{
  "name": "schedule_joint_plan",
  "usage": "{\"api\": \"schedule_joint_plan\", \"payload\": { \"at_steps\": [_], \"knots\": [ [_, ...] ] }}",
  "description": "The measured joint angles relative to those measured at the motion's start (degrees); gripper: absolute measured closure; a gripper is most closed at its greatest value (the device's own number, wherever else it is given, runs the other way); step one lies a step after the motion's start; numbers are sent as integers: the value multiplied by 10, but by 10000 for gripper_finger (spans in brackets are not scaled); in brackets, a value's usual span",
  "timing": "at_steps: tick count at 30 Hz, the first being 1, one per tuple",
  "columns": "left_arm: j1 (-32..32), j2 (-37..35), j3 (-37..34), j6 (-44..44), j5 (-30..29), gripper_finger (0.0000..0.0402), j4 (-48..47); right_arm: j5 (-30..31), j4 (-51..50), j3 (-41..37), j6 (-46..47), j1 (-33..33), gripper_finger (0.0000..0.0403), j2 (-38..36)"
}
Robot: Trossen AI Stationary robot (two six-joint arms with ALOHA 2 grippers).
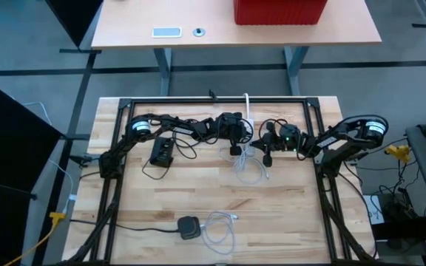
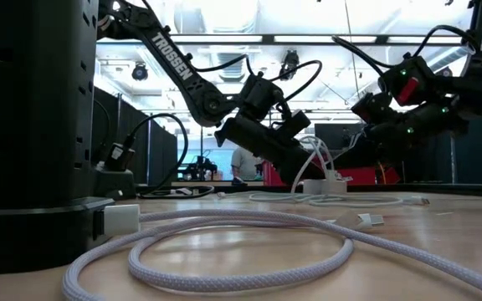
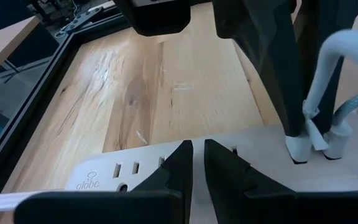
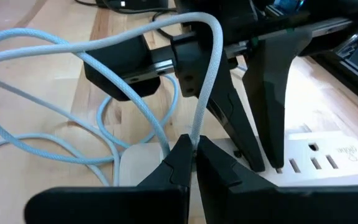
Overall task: Insert USB
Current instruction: Insert the white charger cable into the white outlet extension
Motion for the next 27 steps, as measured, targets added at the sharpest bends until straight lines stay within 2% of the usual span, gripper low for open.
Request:
{"api": "schedule_joint_plan", "payload": {
  "at_steps": [12,19,24,27],
  "knots": [
    [0,0,0,0,0,370,0,-14,0,2,26,0,403,17],
    [0,0,0,0,0,370,-3,-12,-49,25,28,4,403,24],
    [0,0,0,0,0,370,-3,-8,-63,30,33,5,402,11],
    [0,0,0,0,0,370,-2,6,-76,31,45,5,386,-6]
  ]
}}
